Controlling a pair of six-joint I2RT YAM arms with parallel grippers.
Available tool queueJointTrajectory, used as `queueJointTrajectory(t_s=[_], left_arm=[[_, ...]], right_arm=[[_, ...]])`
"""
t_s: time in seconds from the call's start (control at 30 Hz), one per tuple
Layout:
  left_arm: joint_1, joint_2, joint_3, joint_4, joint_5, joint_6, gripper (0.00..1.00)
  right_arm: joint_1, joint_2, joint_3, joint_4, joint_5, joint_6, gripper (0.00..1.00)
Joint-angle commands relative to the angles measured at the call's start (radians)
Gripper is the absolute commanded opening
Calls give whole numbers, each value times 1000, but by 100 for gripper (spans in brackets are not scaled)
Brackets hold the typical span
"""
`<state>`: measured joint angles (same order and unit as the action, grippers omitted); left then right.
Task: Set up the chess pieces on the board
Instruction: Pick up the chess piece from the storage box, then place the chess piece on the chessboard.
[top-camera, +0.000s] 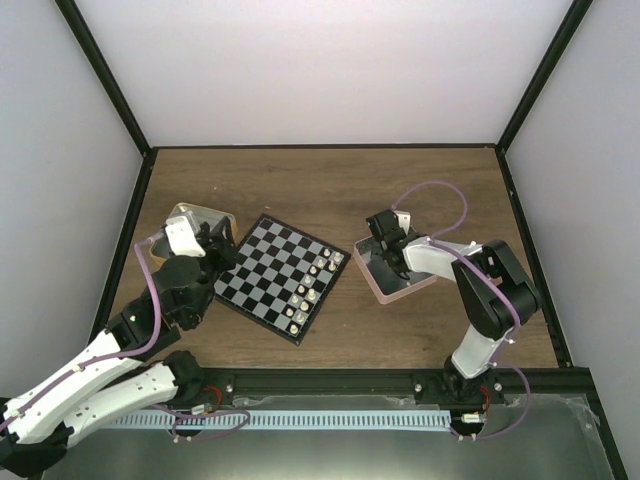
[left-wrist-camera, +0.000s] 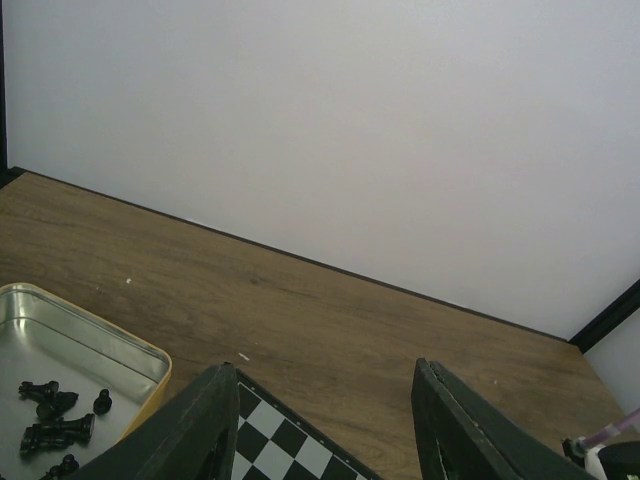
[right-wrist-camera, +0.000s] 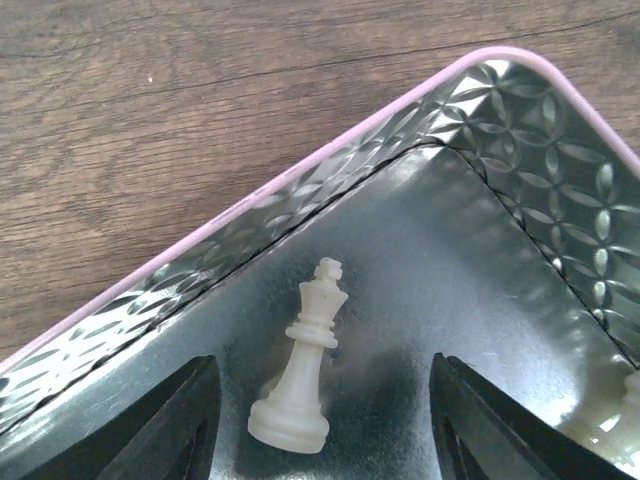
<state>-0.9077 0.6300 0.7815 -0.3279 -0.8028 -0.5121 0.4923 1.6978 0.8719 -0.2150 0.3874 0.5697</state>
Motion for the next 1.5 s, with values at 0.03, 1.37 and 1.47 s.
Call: queueJointTrajectory(t_s=[0.03, 1.37, 1.47], left_arm=[[4, 2, -7, 9, 0, 14, 50], [15, 263, 92, 93, 625, -85, 79], [16, 253, 93, 137, 738, -113, 85]], right_arm=[[-5, 6, 17, 18, 17, 4, 52], [-24, -657, -295, 507, -1195, -154, 14], [-15, -660, -304, 602, -1388, -122, 14]])
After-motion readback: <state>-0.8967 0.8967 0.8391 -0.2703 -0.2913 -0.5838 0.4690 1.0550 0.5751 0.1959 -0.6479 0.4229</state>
